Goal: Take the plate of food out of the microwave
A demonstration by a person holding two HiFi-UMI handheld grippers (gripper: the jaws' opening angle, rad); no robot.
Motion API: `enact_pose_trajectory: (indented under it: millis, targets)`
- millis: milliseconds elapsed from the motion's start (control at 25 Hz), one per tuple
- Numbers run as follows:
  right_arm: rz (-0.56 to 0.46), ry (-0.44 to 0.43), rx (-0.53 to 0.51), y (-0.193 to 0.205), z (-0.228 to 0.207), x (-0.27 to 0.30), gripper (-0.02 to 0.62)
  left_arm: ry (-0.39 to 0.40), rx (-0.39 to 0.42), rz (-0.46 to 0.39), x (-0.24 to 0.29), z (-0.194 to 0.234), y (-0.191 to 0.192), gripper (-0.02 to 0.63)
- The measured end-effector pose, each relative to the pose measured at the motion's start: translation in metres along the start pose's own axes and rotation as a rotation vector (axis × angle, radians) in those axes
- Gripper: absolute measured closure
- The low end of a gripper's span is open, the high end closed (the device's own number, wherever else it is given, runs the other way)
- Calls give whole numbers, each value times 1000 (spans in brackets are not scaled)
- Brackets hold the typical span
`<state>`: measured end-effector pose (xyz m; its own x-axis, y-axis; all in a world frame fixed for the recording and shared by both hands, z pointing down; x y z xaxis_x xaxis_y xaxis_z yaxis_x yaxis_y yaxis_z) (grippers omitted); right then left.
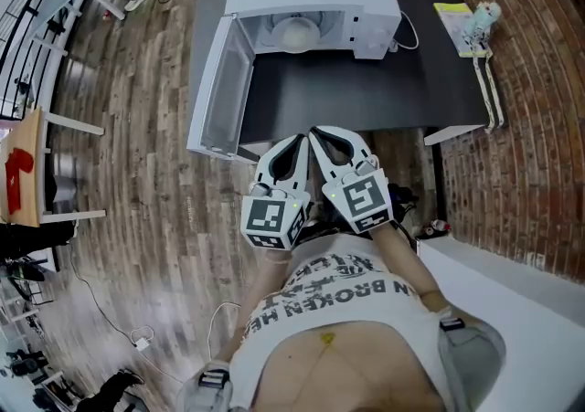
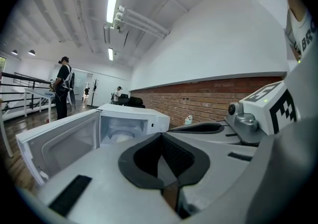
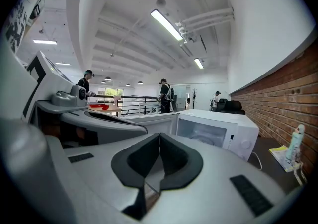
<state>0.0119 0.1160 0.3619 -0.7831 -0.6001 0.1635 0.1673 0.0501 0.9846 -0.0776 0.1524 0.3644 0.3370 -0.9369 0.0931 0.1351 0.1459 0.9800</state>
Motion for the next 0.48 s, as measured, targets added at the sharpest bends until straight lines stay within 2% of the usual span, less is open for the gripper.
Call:
enact_pose_trajectory:
  millis: [480]
  targets:
    - [3, -51, 10, 7, -60, 23, 586, -57, 14, 6, 57, -3, -5, 598]
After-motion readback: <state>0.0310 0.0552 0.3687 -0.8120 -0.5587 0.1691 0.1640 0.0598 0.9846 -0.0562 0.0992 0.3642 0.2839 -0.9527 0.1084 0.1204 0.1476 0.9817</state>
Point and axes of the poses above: the fingertips, and each gripper's own axes: x forward along the fingers, z to its left, y out of its underside, the point moved 7 cm from there along -x, backward along the fingers, and after that the axes turned 6 degrees about -z, right-handed, at the moved point
